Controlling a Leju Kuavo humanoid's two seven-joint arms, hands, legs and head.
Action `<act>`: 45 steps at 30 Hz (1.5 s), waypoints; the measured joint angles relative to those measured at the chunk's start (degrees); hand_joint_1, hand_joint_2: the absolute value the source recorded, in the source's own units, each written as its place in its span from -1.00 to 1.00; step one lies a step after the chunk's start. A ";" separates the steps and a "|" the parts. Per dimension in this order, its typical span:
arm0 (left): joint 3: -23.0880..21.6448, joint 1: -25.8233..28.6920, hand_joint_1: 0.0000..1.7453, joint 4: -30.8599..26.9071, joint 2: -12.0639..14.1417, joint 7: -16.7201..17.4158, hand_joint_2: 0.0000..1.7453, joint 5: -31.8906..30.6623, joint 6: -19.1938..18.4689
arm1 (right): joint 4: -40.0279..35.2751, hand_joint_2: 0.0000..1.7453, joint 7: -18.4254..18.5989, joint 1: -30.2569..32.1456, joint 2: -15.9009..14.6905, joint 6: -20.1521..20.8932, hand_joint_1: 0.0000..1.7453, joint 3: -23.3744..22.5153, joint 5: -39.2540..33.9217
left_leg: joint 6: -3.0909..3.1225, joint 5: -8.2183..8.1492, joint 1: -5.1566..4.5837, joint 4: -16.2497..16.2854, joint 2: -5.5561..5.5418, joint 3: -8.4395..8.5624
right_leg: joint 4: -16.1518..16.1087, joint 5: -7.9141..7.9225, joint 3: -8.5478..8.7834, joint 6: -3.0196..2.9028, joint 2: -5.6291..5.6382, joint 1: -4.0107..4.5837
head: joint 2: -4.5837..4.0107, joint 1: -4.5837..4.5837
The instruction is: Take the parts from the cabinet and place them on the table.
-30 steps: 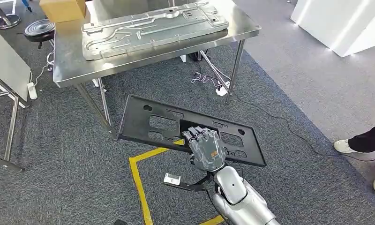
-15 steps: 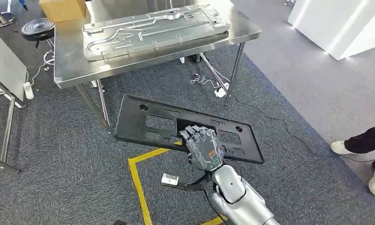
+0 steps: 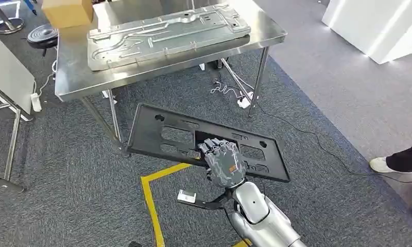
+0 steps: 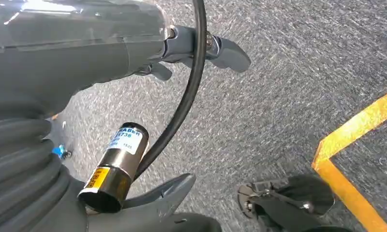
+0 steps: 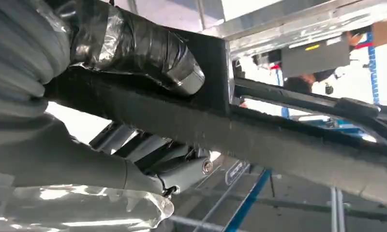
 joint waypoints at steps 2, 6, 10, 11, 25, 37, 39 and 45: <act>0.00 0.28 -1.00 0.00 0.00 0.00 1.00 0.00 0.00 | 0.02 1.00 0.00 0.11 0.02 0.02 1.00 0.07 0.00 | -0.28 1.75 0.16 1.80 0.22 -2.16 | 0.01 -0.59 0.74 0.12 -0.30 -0.05 | 0.00 0.00; 0.02 0.35 -1.00 0.02 0.00 -0.04 1.00 0.00 -0.04 | 0.04 1.00 -0.07 0.03 0.02 0.09 1.00 0.13 -0.04 | -0.08 10.02 0.04 -13.64 1.23 4.51 | -0.11 -2.16 2.73 1.12 -0.66 0.03 | 0.00 0.02; 0.04 0.39 -1.00 0.02 0.00 -0.15 1.00 -0.02 0.00 | 0.00 1.00 -0.15 -0.16 0.04 0.15 1.00 0.22 -0.18 | 1.54 9.19 -0.39 -14.91 0.74 4.93 | -0.72 -2.61 3.17 2.53 -1.07 0.24 | 0.00 -0.04; 0.04 0.53 -1.00 0.02 0.00 -0.13 1.00 0.00 0.00 | -0.11 1.00 -0.15 -0.20 0.05 0.15 1.00 0.22 -0.22 | 2.01 9.29 0.12 -15.47 0.64 5.65 | -0.31 -3.10 3.15 2.81 -0.96 -0.11 | 0.00 -0.05; 0.09 0.51 -1.00 0.04 -0.11 -0.28 1.00 0.00 0.00 | 0.13 1.00 -0.17 -0.41 -0.17 0.28 1.00 0.55 -0.48 | 1.71 5.40 -0.87 -15.89 -0.80 9.74 | 0.22 1.70 -2.06 0.71 0.60 0.94 | 0.00 -0.02; 0.22 0.81 -1.00 0.09 0.02 -0.24 1.00 0.00 0.02 | 0.31 1.00 0.02 -0.77 0.09 0.33 1.00 1.05 -0.57 | -0.22 10.03 0.34 -15.25 0.75 5.05 | -0.58 -2.18 2.94 2.00 0.30 -0.15 | 0.00 -0.53; 0.35 0.58 -1.00 0.09 0.02 -0.24 1.00 0.00 0.07 | 0.31 1.00 0.02 -0.71 0.07 0.28 1.00 1.09 -0.57 | 0.78 9.59 0.19 -14.74 0.69 4.59 | -1.11 -2.13 3.04 2.49 0.15 0.00 | 0.00 -0.42; 0.48 0.59 -1.00 0.09 0.07 -0.31 1.00 -0.02 0.20 | 0.24 1.00 0.02 -1.00 0.07 0.26 1.00 1.20 -0.66 | 3.31 8.26 0.06 -15.65 0.53 6.87 | 15.18 -8.49 -5.58 3.12 0.28 0.00 | 0.00 -0.35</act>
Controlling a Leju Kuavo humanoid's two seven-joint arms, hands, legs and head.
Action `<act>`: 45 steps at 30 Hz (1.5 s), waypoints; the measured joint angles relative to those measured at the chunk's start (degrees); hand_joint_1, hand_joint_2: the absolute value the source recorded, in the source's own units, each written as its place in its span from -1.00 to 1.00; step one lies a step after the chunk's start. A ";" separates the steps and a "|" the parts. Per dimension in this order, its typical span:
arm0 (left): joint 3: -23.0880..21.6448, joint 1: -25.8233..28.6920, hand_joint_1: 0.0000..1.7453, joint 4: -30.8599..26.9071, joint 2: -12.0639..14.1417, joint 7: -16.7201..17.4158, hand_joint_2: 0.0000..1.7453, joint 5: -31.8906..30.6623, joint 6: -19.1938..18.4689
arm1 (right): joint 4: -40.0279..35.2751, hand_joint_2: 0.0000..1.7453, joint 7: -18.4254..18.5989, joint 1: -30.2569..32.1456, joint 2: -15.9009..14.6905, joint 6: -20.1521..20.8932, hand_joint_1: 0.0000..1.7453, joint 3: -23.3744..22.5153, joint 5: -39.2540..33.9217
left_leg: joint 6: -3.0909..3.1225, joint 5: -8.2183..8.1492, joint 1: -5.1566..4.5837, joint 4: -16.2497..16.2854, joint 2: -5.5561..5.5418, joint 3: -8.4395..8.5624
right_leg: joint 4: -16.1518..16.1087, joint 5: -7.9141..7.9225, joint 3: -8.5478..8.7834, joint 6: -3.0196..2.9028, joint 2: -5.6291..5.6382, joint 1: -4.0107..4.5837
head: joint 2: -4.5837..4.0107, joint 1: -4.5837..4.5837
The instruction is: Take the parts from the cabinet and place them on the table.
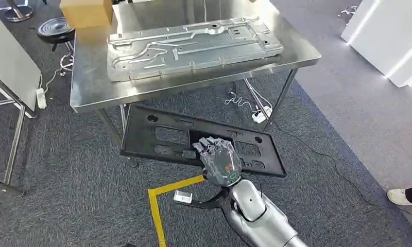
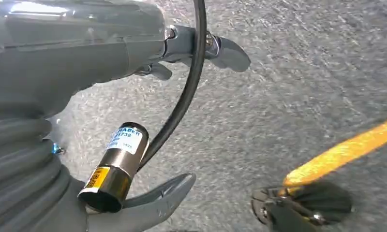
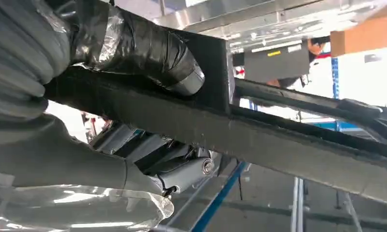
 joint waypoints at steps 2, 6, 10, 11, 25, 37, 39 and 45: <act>0.00 0.14 -1.00 0.00 0.00 0.00 1.00 0.02 0.00 | 0.05 1.00 0.00 0.33 -0.09 0.00 1.00 0.09 0.00 | 0.10 -0.65 -0.40 0.01 -0.25 0.84 | 1.93 2.10 -2.92 -0.35 0.01 0.08 | 0.00 0.00; 0.00 0.22 -1.00 0.00 -0.17 0.00 1.00 0.00 0.00 | 0.09 1.00 0.00 0.20 -0.13 0.00 1.00 0.15 -0.02 | -0.21 -2.28 -0.96 -0.02 -0.53 2.70 | -13.32 11.54 2.62 -2.73 0.06 1.21 | 0.00 -0.04; 0.04 0.03 -1.00 0.00 -0.15 0.00 1.00 0.02 -0.02 | 0.04 1.00 0.00 0.07 -0.15 -0.02 1.00 0.22 -0.02 | -1.49 -2.78 -0.87 -0.58 -0.52 3.29 | -15.34 10.84 3.42 -3.11 0.21 1.45 | 0.00 -0.04; 0.04 0.00 -1.00 -0.04 -0.09 0.00 1.00 0.02 -0.02 | 0.00 1.00 0.02 0.14 -0.04 -0.02 1.00 0.22 -0.02 | -1.80 -3.28 -0.81 -0.32 -0.29 3.38 | -16.34 11.03 4.42 -3.22 0.04 0.50 | 0.00 -0.02; 0.09 0.09 -1.00 -0.02 0.22 0.22 1.00 0.00 -0.28 | 0.24 1.00 -0.02 -0.24 -0.04 0.04 1.00 0.31 -0.15 | -2.12 1.42 0.15 0.46 -0.16 -1.63 | -16.37 6.54 8.80 -0.84 0.08 0.11 | 0.00 -0.42; 0.13 -0.20 -1.00 -0.02 0.07 0.35 1.00 -0.79 -0.55 | 0.53 1.00 0.33 -1.86 -0.96 1.29 1.00 0.37 1.29 | -1.31 -2.16 -0.45 0.07 -0.62 2.64 | -15.16 11.58 3.14 -2.16 0.06 0.87 | 0.00 -0.35; 0.15 -0.20 -1.00 -0.02 0.09 0.37 1.00 -0.81 -0.57 | 0.53 1.00 0.35 -1.92 -1.11 1.31 1.00 0.37 1.44 | -1.80 -2.34 -0.31 -0.46 -0.57 2.80 | -14.89 11.31 2.98 -2.50 0.15 1.10 | 0.00 -0.33; 0.24 -0.49 -1.00 -0.02 0.09 0.31 1.00 -0.83 -0.57 | 0.46 1.00 0.70 -2.71 -1.20 1.53 1.00 0.39 2.41 | -3.35 -8.64 -0.04 13.57 -0.17 -4.21 | -16.14 10.17 5.26 -4.06 0.10 0.50 | 0.00 -0.48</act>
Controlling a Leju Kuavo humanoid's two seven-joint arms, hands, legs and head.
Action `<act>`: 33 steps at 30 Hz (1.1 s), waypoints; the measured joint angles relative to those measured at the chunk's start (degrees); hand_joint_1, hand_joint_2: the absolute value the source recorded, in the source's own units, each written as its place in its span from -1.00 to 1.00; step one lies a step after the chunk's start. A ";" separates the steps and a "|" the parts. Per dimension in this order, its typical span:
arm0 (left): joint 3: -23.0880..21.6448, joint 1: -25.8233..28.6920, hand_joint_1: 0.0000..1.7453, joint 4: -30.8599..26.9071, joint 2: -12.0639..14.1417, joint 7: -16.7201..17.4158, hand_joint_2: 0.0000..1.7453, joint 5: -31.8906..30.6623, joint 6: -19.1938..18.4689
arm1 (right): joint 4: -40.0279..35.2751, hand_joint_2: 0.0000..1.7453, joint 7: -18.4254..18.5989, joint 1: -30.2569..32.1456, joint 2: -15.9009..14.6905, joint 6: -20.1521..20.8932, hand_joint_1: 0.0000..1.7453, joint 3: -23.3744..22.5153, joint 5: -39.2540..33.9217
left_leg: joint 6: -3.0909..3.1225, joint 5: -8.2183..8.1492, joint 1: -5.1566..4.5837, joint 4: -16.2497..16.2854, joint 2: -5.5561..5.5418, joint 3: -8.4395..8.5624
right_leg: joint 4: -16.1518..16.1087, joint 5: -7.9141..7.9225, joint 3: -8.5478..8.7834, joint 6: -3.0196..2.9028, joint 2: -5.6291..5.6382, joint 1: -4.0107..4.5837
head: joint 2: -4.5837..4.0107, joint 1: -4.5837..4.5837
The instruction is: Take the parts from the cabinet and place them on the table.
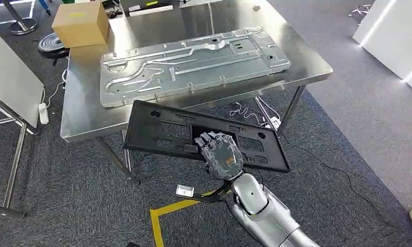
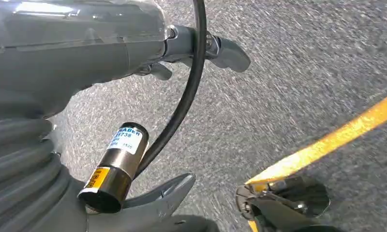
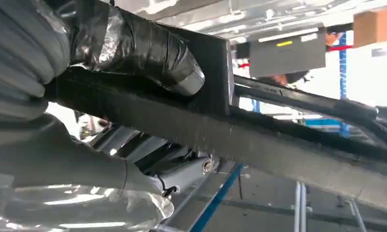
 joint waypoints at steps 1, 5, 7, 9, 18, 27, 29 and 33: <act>0.00 0.08 -1.00 0.00 0.00 0.02 1.00 0.00 0.00 | 0.00 1.00 0.00 0.02 -0.07 0.29 1.00 0.00 0.13 | -0.12 -0.23 0.00 3.26 0.00 -2.22 | 0.03 -0.35 0.37 -0.05 0.01 0.03 | 0.00 0.02; 0.13 0.26 -1.00 0.00 0.00 0.02 1.00 0.00 0.00 | -0.07 1.00 0.41 -0.10 -0.42 0.66 1.00 0.00 0.74 | 0.35 10.17 -0.03 -7.81 0.01 0.51 | 0.08 -2.10 2.90 0.24 0.19 0.05 | 0.00 0.00; 0.26 0.32 -1.00 0.02 0.09 0.02 1.00 0.00 -0.02 | -0.09 1.00 0.48 -0.66 -0.52 0.70 1.00 0.02 0.81 | 1.09 11.42 -0.72 -12.43 0.06 2.47 | 0.14 -2.77 3.10 0.77 0.21 0.28 | 0.00 0.07; 0.28 0.10 -1.00 0.02 0.07 0.02 1.00 0.00 -0.04 | -0.13 1.00 0.52 -0.91 -0.57 0.79 1.00 0.02 0.83 | 1.55 10.56 -0.77 -13.72 0.04 2.80 | -0.03 -2.88 2.81 1.23 0.21 0.18 | 0.00 0.04; 0.39 0.48 -1.00 0.00 0.00 -0.04 1.00 0.00 -0.02 | -0.55 1.00 0.68 -1.20 -1.59 0.87 1.00 0.37 1.81 | 3.01 8.56 0.07 -15.12 -0.05 6.40 | 17.24 -6.65 -8.48 2.59 0.00 -0.06 | 0.00 0.22; 0.63 0.34 -1.00 0.00 0.00 -0.07 1.00 0.00 -0.18 | -0.98 1.00 1.09 -1.79 -2.27 1.55 1.00 0.74 2.27 | 0.39 4.85 -0.08 -14.39 -0.02 8.69 | 1.07 0.97 -1.98 0.69 0.38 -0.13 | 0.00 0.13; 0.66 0.15 -1.00 0.00 0.00 -0.15 1.00 0.00 -0.15 | -1.05 1.00 1.09 -2.01 -2.36 1.62 1.00 0.77 2.34 | 0.03 2.06 -0.06 -7.91 0.03 5.59 | 1.04 0.39 -1.29 -0.11 0.24 -0.05 | 0.00 0.09; 0.72 0.46 -1.00 0.00 -0.02 -0.15 1.00 0.02 -0.26 | -1.01 1.00 1.07 -1.85 -2.45 1.97 1.00 0.87 2.62 | 0.32 1.10 -0.13 3.32 0.03 -2.80 | 1.10 -0.91 0.05 -0.58 0.39 0.69 | 0.00 0.13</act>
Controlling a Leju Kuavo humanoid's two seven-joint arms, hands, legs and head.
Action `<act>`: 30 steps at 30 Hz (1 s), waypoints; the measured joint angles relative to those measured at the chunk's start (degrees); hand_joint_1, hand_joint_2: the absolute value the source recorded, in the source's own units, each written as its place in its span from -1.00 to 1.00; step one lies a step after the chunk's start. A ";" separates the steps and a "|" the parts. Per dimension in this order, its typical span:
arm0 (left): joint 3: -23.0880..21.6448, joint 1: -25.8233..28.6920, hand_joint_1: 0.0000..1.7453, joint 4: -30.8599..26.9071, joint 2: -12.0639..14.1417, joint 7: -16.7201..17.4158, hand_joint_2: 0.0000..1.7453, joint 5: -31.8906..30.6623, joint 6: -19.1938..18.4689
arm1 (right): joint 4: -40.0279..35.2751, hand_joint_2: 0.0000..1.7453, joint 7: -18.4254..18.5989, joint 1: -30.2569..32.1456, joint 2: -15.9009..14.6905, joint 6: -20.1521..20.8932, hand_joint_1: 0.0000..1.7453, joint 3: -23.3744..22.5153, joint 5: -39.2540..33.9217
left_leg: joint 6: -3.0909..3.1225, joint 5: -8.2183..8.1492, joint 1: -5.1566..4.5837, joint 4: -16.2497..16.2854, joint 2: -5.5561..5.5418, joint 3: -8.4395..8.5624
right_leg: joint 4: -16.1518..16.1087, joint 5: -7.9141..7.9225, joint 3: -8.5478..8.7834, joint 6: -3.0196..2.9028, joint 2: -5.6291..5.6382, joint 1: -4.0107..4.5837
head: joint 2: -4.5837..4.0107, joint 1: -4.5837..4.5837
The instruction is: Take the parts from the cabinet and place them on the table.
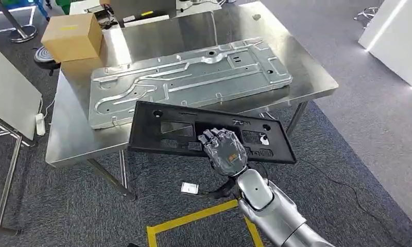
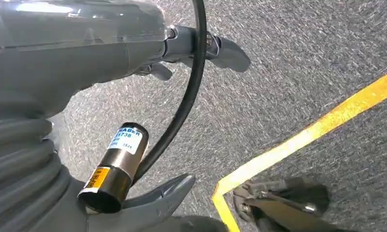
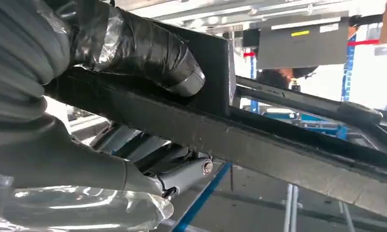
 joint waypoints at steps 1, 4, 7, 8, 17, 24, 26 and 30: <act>0.00 0.12 -1.00 0.00 0.00 0.00 1.00 0.00 -0.02 | 0.00 1.00 -0.02 0.00 0.00 0.11 1.00 0.04 0.09 | 0.40 2.80 -0.14 -2.97 -0.01 0.70 | 0.00 -0.35 0.57 -0.03 0.16 0.22 | 0.00 -0.02; 0.04 0.08 -1.00 0.02 0.15 0.00 1.00 -0.02 -0.09 | 0.00 1.00 -0.02 -0.20 0.00 0.70 1.00 0.11 0.61 | 2.86 9.41 -0.98 -14.80 0.09 5.46 | -0.36 -1.59 2.17 0.01 0.08 0.58 | 0.00 0.09; 0.07 -0.24 -1.00 0.00 0.17 0.00 1.00 -0.22 -0.22 | 0.07 1.00 0.22 -0.65 -0.17 0.87 1.00 0.28 1.27 | 3.23 8.90 -1.68 -16.85 0.05 6.00 | -0.67 -1.64 2.01 0.84 -0.01 0.25 | 0.00 0.04; 0.07 -0.15 -1.00 0.02 0.17 -0.02 1.00 -0.22 -0.22 | 0.00 1.00 0.20 -0.85 -0.26 0.92 1.00 0.41 1.64 | 3.39 8.93 -1.53 -17.68 0.02 6.45 | -1.08 -1.69 2.38 1.12 -0.06 0.46 | 0.00 0.04; 0.07 0.31 -1.00 0.00 0.04 -0.20 1.00 -0.53 -0.55 | -0.17 1.00 0.17 -3.14 -3.15 2.91 1.00 1.16 5.14 | 2.70 6.41 0.17 -18.58 -0.05 10.60 | 8.21 0.74 -6.15 3.92 -0.27 -1.38 | 0.00 0.24; 0.07 0.00 -1.00 0.00 0.09 -0.33 1.00 -1.18 -0.61 | -0.04 1.00 0.24 -5.09 -5.14 4.46 1.00 3.06 6.47 | 0.17 3.61 0.15 -16.99 0.01 10.46 | 0.95 1.50 -3.15 1.86 -0.10 -1.39 | 0.00 0.24; 0.07 -0.11 -1.00 0.00 0.09 -0.35 1.00 -1.20 -0.59 | -0.02 1.00 0.31 -5.72 -5.42 4.59 1.00 3.50 6.49 | -0.08 1.41 0.25 -11.27 0.06 7.83 | 0.83 0.96 -2.34 1.07 -0.12 -1.35 | 0.00 0.20; 0.07 0.03 -1.00 0.02 0.04 -0.33 1.00 -1.20 -0.63 | 0.15 1.00 0.39 -5.64 -5.79 4.59 1.00 4.70 6.51 | -0.02 -0.11 0.24 1.00 0.05 -0.91 | 0.82 -0.54 -0.52 0.71 -0.05 -0.68 | 0.00 0.22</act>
